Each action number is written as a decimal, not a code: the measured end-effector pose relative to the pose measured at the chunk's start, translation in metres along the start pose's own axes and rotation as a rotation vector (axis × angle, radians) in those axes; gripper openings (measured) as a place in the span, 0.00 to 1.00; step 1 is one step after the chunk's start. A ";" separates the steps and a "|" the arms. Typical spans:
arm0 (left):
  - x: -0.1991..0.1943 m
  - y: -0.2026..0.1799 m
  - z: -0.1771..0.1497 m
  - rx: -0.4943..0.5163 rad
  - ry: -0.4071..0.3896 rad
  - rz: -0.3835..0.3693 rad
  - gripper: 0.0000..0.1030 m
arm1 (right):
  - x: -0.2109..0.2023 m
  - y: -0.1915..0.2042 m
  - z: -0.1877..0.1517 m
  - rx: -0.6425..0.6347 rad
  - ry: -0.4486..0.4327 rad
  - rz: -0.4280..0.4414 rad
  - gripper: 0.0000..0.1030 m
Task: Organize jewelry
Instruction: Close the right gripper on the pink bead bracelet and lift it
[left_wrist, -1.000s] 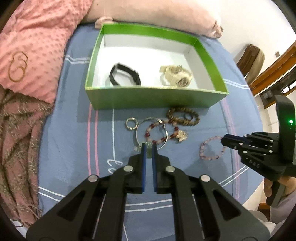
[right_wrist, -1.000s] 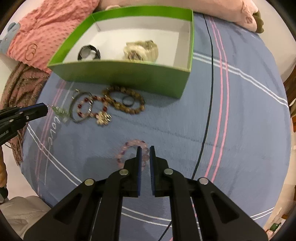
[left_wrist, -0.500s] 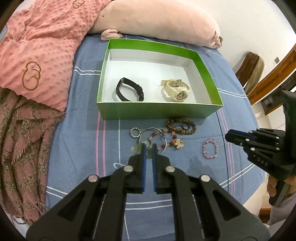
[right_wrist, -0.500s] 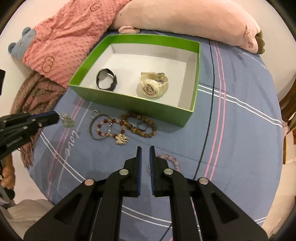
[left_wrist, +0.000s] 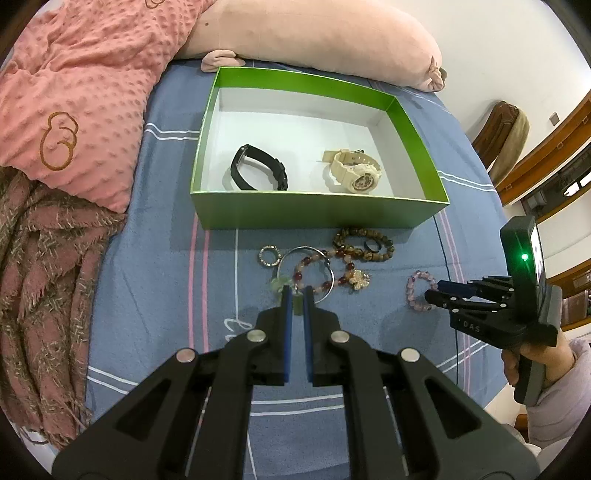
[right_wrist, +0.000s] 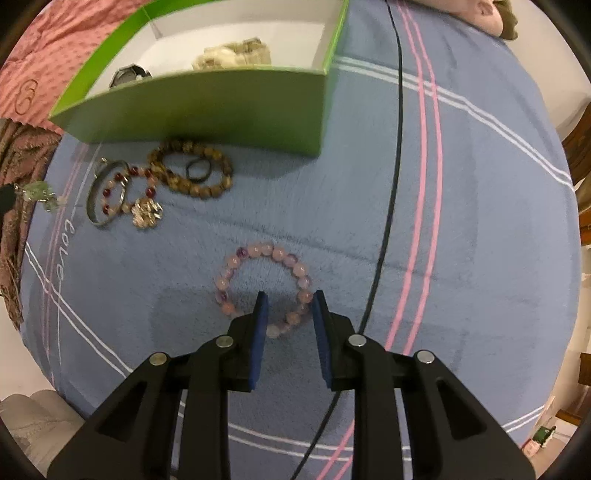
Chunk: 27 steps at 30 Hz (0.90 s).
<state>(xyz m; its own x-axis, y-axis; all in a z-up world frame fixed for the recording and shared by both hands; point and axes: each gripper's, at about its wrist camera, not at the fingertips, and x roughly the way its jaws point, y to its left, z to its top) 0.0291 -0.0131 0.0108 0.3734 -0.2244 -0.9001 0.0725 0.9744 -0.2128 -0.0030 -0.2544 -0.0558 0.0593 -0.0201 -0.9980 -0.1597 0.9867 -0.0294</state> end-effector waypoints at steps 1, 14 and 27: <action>0.000 0.000 0.000 0.000 0.001 -0.001 0.06 | 0.000 0.000 0.000 -0.004 -0.002 0.000 0.24; -0.003 0.000 0.003 0.004 -0.014 0.004 0.05 | -0.036 0.017 0.009 -0.046 -0.073 0.017 0.07; 0.040 0.008 -0.015 0.000 0.096 0.031 0.18 | -0.042 0.022 0.002 -0.043 -0.079 0.041 0.07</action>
<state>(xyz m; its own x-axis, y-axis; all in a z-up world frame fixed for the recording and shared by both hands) 0.0304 -0.0141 -0.0326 0.2853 -0.1949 -0.9384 0.0626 0.9808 -0.1847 -0.0070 -0.2312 -0.0148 0.1293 0.0347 -0.9910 -0.2060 0.9785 0.0074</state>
